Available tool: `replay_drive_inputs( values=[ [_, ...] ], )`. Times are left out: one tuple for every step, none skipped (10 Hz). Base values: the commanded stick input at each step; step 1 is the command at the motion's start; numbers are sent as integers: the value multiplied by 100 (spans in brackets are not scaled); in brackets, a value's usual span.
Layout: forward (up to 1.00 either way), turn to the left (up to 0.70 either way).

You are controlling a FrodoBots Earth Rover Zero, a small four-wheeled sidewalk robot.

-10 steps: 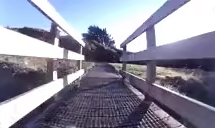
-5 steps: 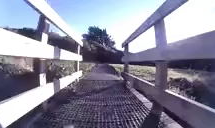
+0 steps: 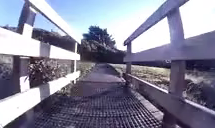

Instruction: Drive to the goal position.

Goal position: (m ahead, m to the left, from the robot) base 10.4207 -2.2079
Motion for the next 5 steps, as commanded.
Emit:
replay_drive_inputs(
  values=[
    [70,0],
    [70,0],
    [70,0],
    [70,0],
    [70,0]
  ],
)
